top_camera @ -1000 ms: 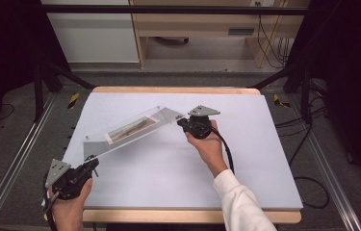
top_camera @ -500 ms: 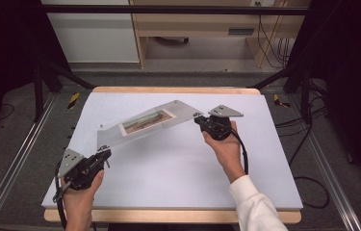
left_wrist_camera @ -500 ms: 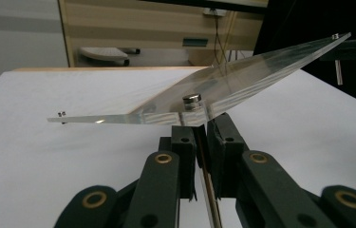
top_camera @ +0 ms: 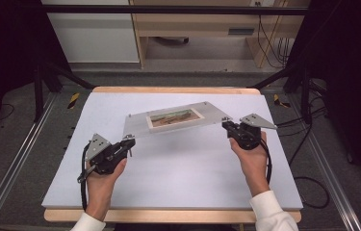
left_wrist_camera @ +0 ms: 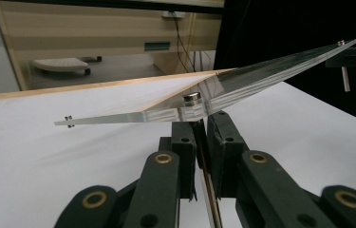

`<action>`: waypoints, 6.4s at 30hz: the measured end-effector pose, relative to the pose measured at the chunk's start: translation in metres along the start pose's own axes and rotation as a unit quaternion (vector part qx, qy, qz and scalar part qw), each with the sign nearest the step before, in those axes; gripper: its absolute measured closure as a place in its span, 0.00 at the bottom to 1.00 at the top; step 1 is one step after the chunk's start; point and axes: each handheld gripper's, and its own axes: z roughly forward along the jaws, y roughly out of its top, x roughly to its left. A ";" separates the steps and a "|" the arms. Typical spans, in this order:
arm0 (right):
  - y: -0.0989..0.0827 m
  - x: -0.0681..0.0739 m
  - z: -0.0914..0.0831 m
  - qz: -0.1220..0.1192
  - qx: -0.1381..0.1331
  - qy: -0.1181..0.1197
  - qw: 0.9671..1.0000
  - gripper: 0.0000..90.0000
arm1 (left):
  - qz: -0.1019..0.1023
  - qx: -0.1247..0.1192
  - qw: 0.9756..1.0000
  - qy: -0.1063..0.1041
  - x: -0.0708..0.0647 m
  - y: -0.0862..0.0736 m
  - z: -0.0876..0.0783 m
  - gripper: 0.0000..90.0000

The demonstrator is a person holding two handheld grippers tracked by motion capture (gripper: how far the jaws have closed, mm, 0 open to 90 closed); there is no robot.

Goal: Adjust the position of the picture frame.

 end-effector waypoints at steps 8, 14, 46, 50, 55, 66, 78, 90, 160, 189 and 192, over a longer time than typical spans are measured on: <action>-0.014 -0.012 -0.030 0.019 -0.007 -0.033 0.999 0.94 | 0.019 0.006 0.999 -0.035 -0.007 0.003 0.025 0.90; -0.028 -0.017 -0.037 0.034 -0.003 -0.053 0.998 0.94 | 0.023 0.015 0.998 -0.052 -0.004 0.000 0.042 0.90; -0.075 0.005 -0.039 0.029 0.058 -0.045 0.997 0.94 | 0.020 0.092 0.994 -0.048 0.011 -0.044 0.042 0.92; -0.080 0.003 -0.039 0.040 0.066 -0.037 0.996 0.94 | 0.014 0.102 0.993 -0.050 0.011 -0.046 0.042 0.93; -0.084 0.003 -0.039 0.046 0.077 -0.032 0.995 0.94 | 0.009 0.118 0.992 -0.047 0.010 -0.049 0.042 0.93; -0.093 -0.001 -0.037 0.058 0.117 -0.021 0.991 0.93 | -0.002 0.171 0.984 -0.041 0.005 -0.054 0.043 0.93; -0.094 -0.005 -0.036 0.069 0.147 -0.019 0.987 0.91 | 0.007 0.205 0.978 -0.039 -0.001 -0.054 0.044 0.93; -0.094 -0.005 -0.037 0.076 0.157 -0.017 0.985 0.91 | 0.008 0.222 0.974 -0.036 -0.003 -0.053 0.045 0.93; -0.048 -0.020 -0.082 0.037 0.189 -0.010 0.981 0.21 | 0.040 0.282 0.957 -0.061 0.005 -0.007 0.023 0.13; -0.037 -0.026 -0.024 0.049 0.223 0.015 0.974 0.35 | 0.010 0.302 0.951 -0.062 0.018 0.005 0.056 0.24; -0.040 -0.026 -0.023 0.054 0.225 0.018 0.973 0.35 | 0.008 0.305 0.951 -0.056 0.020 0.004 0.060 0.25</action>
